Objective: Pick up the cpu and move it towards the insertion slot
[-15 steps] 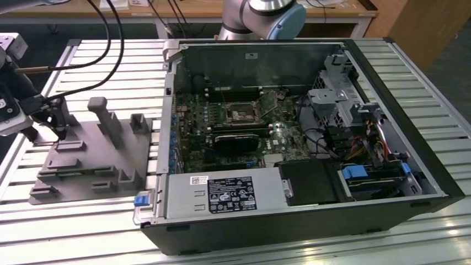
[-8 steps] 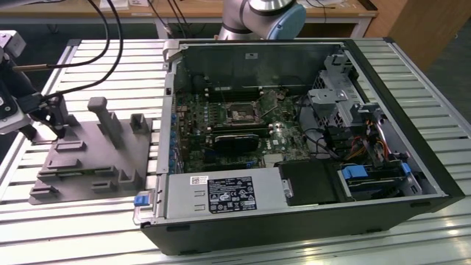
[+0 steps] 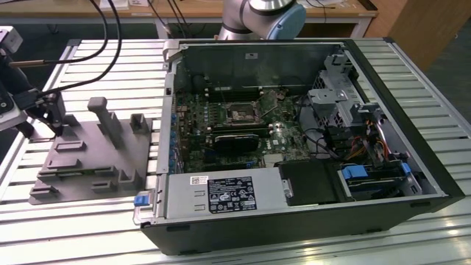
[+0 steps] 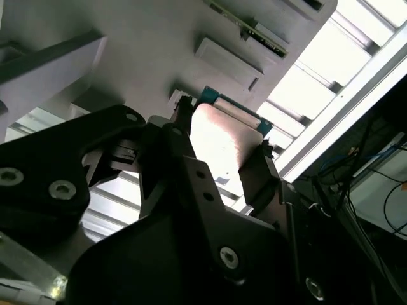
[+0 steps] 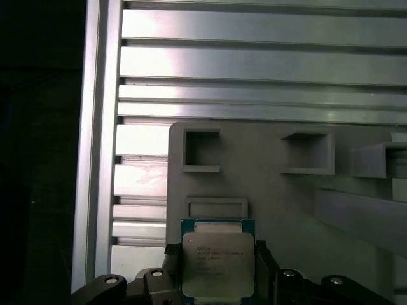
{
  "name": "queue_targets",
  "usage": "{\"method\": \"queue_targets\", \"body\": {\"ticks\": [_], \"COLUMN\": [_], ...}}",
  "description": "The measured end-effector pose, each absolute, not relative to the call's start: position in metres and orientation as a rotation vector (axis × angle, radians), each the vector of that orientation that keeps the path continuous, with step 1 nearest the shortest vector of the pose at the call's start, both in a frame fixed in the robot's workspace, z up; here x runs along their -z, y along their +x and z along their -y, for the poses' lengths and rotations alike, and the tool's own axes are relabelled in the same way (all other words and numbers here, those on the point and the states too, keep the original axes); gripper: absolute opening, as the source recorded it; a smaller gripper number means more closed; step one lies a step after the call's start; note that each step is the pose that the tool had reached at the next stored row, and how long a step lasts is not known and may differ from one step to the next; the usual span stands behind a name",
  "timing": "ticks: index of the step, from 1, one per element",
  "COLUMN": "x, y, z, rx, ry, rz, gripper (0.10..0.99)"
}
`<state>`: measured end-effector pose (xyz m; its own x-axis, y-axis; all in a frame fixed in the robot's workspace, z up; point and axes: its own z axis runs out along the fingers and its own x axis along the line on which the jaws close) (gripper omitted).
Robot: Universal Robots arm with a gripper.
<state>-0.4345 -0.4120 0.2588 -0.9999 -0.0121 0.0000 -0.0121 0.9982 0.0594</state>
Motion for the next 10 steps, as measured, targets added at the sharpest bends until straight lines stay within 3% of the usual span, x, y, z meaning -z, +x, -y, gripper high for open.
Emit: {"method": "queue_targets", "body": {"ticks": [10], "x": [-0.273], "y": [-0.435], "z": [0.412], "rx": [0.093], "ry": [0.019], "rz": [3.140], "gripper": [0.545]}}
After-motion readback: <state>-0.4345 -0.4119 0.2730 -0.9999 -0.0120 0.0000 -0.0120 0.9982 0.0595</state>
